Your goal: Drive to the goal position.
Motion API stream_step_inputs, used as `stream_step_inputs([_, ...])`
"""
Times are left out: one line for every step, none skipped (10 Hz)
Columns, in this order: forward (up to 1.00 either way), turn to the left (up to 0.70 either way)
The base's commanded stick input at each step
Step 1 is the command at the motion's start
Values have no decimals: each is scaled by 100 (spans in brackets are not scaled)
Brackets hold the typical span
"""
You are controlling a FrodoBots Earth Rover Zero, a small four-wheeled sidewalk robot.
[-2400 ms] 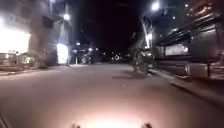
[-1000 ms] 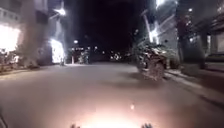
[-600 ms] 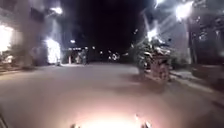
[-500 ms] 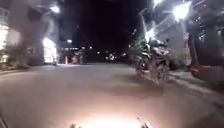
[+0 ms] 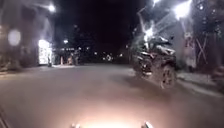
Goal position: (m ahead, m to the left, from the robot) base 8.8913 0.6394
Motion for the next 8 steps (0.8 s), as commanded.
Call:
stream_step_inputs([85,-26])
stream_step_inputs([85,-34])
stream_step_inputs([85,-14])
stream_step_inputs([85,0])
stream_step_inputs([85,0])
stream_step_inputs([85,0])
stream_step_inputs([85,0])
stream_step_inputs([85,0])
